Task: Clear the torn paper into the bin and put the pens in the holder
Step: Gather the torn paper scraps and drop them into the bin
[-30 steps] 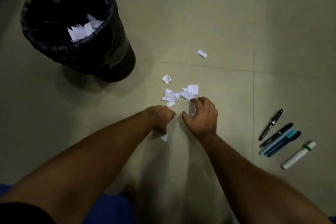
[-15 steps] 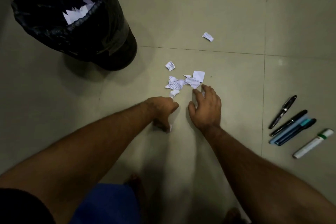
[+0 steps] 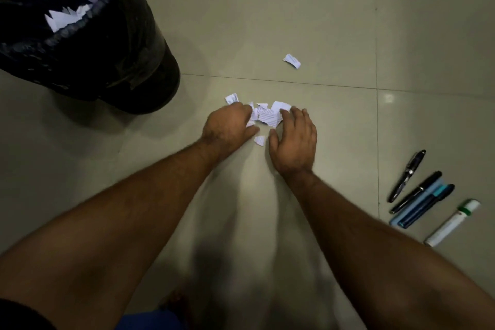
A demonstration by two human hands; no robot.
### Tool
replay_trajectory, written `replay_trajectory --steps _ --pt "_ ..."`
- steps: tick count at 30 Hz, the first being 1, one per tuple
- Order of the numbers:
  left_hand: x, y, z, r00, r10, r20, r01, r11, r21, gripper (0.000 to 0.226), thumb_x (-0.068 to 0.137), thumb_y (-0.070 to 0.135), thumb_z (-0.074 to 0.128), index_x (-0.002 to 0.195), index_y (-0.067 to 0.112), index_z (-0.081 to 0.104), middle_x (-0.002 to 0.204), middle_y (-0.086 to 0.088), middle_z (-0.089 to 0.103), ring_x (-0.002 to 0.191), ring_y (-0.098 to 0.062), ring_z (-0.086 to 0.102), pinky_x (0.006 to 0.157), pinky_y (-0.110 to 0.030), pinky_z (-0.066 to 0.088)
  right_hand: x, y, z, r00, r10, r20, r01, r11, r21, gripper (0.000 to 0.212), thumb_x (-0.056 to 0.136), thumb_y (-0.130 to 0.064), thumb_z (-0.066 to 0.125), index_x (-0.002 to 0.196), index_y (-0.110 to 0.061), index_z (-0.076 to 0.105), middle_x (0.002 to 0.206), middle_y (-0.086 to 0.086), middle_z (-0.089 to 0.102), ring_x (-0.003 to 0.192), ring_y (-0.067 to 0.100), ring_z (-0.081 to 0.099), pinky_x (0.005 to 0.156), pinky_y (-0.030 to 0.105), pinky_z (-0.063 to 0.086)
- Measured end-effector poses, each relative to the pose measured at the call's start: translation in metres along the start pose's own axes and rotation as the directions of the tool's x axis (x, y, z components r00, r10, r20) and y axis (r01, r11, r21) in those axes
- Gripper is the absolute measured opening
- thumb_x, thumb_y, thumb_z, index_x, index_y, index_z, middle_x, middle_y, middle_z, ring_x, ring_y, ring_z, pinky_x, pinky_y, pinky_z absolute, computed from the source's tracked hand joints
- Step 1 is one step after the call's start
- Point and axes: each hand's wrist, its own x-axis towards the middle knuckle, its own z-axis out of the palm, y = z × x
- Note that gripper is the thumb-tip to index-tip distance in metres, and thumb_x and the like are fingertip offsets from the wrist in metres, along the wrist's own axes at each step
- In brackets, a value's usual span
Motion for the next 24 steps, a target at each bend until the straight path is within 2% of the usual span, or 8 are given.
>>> replay_trajectory --steps 2,4,6,11,16,18,21,24 --pt "0.012 -0.001 0.002 0.991 -0.034 -0.132 0.028 0.999 -0.043 0.031 0.086 0.045 0.059 0.089 0.014 0.057 0.095 -0.009 0.06 0.089 -0.032 0.059 0.067 -0.038 0.046 0.02 0.002 0.002 0.999 0.032 -0.011 -0.032 0.999 0.039 0.054 0.087 -0.033 0.051 0.136 -0.009 0.052 0.142 0.015 0.051 0.139 0.037 0.039 0.112 0.046 0.033" --pt "0.026 0.0 0.004 0.979 -0.033 -0.202 0.042 0.998 0.045 0.031 0.084 0.041 0.06 0.096 0.013 0.058 0.099 -0.011 0.059 0.09 -0.033 0.057 0.068 -0.039 0.045 0.042 -0.004 0.005 0.999 0.052 -0.008 -0.051 0.996 0.069 0.058 0.088 -0.033 0.051 0.14 -0.008 0.049 0.146 0.015 0.048 0.141 0.036 0.037 0.114 0.046 0.031" --pt "0.034 0.001 0.01 0.972 -0.07 -0.225 0.105 0.983 0.149 0.039 0.085 0.046 0.057 0.107 0.014 0.058 0.105 -0.012 0.059 0.095 -0.032 0.056 0.072 -0.04 0.045 0.067 -0.012 0.005 0.997 0.073 0.027 -0.075 0.996 0.054 0.064 0.087 -0.035 0.05 0.145 -0.008 0.042 0.152 0.016 0.041 0.145 0.036 0.03 0.116 0.046 0.027" --pt "0.024 -0.007 0.037 0.959 -0.113 -0.26 0.151 0.98 0.129 0.052 0.091 0.053 0.035 0.117 0.016 0.062 0.126 -0.015 0.06 0.107 -0.034 0.058 0.081 -0.04 0.047 0.132 -0.019 0.008 0.962 0.12 0.245 -0.109 0.992 -0.058 0.08 0.092 -0.046 0.045 0.156 -0.008 0.015 0.163 0.017 0.014 0.151 0.035 0.012 0.12 0.048 0.014" --pt "0.024 -0.01 0.037 0.951 -0.066 -0.303 0.096 0.992 0.084 0.053 0.091 0.05 0.035 0.117 0.015 0.064 0.128 -0.017 0.061 0.109 -0.035 0.06 0.079 -0.039 0.053 0.131 -0.018 0.005 0.928 -0.007 0.373 0.043 0.995 -0.089 0.076 0.091 -0.047 0.038 0.153 -0.004 0.025 0.162 0.016 0.019 0.15 0.035 0.014 0.121 0.048 0.013" --pt "0.025 -0.006 0.033 0.962 -0.1 -0.256 0.121 0.99 0.067 0.057 0.09 0.05 0.03 0.122 0.015 0.062 0.132 -0.018 0.057 0.113 -0.036 0.057 0.083 -0.04 0.051 0.108 -0.021 -0.002 0.92 -0.093 0.382 0.095 0.995 0.013 0.073 0.088 -0.044 0.035 0.15 -0.005 0.033 0.16 0.016 0.026 0.149 0.033 0.019 0.122 0.044 0.017" --pt "0.022 -0.002 0.032 0.99 -0.119 -0.072 0.117 0.993 -0.023 0.067 0.088 0.052 0.027 0.142 0.015 0.044 0.149 -0.022 0.041 0.137 -0.04 0.038 0.11 -0.046 0.037 0.07 -0.019 -0.015 0.896 -0.192 0.4 0.136 0.977 0.165 0.066 0.089 -0.037 0.034 0.147 -0.006 0.041 0.155 0.013 0.038 0.147 0.029 0.028 0.121 0.039 0.022" --pt "0.01 -0.004 0.032 0.996 0.029 0.089 -0.008 0.975 -0.222 0.087 0.078 0.063 0.034 0.152 0.016 0.029 0.158 -0.016 0.029 0.147 -0.034 0.023 0.12 -0.045 0.02 0.042 -0.004 -0.027 0.892 -0.196 0.408 0.119 0.971 0.205 0.072 0.086 -0.043 0.029 0.145 -0.006 0.045 0.151 0.013 0.044 0.144 0.029 0.034 0.12 0.036 0.024"
